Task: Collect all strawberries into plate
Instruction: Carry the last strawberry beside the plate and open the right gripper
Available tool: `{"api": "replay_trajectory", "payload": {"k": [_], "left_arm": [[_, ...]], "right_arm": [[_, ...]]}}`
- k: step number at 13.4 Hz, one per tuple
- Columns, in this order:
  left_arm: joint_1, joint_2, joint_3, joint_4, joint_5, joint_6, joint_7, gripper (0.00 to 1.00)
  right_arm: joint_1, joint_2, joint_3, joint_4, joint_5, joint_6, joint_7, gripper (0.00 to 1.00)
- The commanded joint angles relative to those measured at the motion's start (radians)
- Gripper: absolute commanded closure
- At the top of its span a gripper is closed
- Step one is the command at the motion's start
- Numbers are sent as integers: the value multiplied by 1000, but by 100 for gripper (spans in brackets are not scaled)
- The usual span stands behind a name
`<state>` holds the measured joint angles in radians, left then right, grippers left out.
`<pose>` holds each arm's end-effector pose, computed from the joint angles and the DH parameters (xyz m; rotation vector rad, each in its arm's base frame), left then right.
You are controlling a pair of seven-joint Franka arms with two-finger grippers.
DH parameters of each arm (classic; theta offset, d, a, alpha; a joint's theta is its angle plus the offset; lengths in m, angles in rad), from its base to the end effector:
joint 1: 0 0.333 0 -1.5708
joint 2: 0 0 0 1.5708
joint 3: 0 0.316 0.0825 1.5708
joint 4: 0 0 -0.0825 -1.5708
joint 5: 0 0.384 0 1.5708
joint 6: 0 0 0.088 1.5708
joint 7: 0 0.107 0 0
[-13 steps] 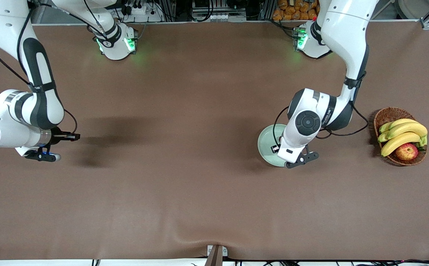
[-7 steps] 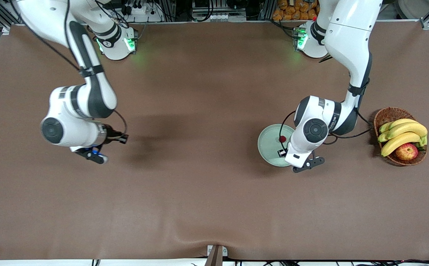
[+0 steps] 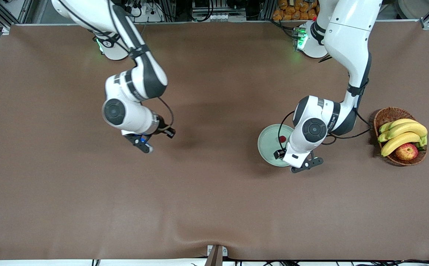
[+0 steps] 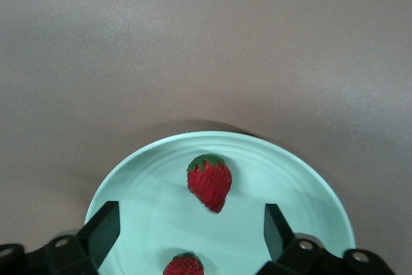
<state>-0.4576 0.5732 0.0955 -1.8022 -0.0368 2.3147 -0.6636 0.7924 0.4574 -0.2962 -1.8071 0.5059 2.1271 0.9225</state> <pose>0.6042 -0.2341 0.2236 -3.0523 -0.4825 0.0582 0.5441 0.3343 0.2929 -2.7894 1.0152 0.3904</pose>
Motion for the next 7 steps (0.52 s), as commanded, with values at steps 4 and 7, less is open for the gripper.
{"api": "replay_trajectory", "payload": {"k": [4, 7], "left_arm": [[-36, -59, -20, 3, 17, -17, 1, 0], [-38, -58, -46, 26, 5, -15, -7, 0]], "right_arm": [[157, 249, -11, 228, 60, 103, 338, 100], [223, 305, -11, 230, 65, 195, 381, 100]]}}
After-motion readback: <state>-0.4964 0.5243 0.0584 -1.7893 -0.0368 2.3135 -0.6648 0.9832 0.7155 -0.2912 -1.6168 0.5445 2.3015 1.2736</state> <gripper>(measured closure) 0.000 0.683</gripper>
